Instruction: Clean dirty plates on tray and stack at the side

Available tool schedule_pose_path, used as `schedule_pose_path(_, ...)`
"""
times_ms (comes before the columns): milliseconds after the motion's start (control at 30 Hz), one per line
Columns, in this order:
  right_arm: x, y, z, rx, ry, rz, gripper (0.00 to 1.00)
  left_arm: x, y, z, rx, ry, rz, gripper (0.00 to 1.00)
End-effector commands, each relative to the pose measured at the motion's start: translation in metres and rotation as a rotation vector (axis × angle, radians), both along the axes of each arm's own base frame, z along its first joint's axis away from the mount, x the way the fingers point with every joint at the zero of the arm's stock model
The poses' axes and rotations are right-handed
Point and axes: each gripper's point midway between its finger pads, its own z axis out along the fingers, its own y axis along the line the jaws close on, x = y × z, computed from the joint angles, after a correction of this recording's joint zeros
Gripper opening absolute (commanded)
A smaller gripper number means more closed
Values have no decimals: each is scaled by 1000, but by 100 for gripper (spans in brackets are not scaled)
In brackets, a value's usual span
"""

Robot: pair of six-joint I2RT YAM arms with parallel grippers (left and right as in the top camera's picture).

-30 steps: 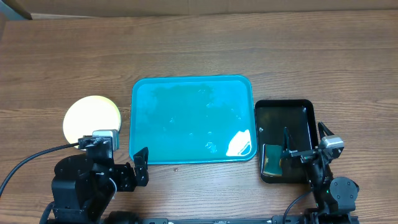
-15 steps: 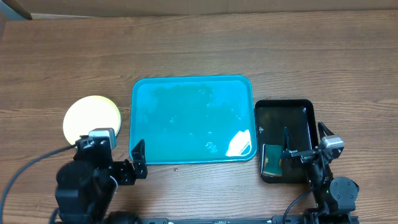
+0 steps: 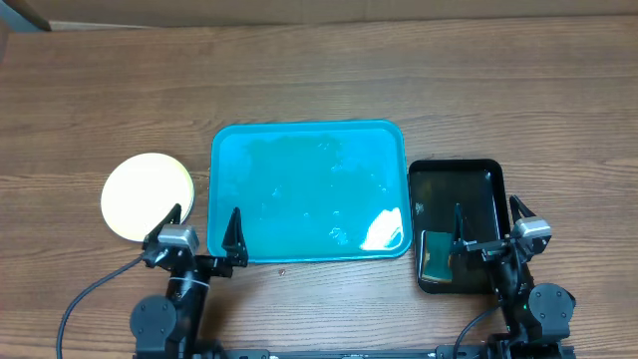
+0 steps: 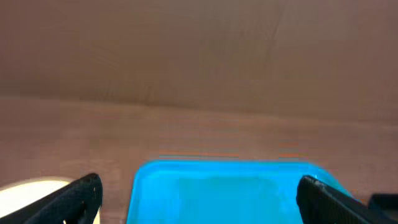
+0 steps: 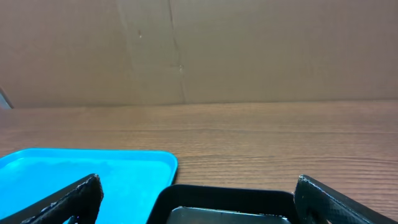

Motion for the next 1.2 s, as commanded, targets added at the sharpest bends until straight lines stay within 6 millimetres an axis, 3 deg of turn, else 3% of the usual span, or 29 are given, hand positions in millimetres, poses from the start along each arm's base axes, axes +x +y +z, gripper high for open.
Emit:
schedule_pose_path(0, 0, 1, -1, 6, -7, 6, 100, 4, 2, -2, 36, -86, 8, 100)
schedule_pose_path(133, 0, 1, -1, 6, -7, 6, 100, 7, -6, -5, 117, -160, -34, 100)
schedule_pose_path(333, 0, 1, -1, 6, -7, 6, 100, 9, -8, -51, 97, 12, -53, 100)
schedule_pose_path(1167, 0, 1, -1, 6, -7, 6, 100, 9, -7, -52, 97, 15, -51, 100)
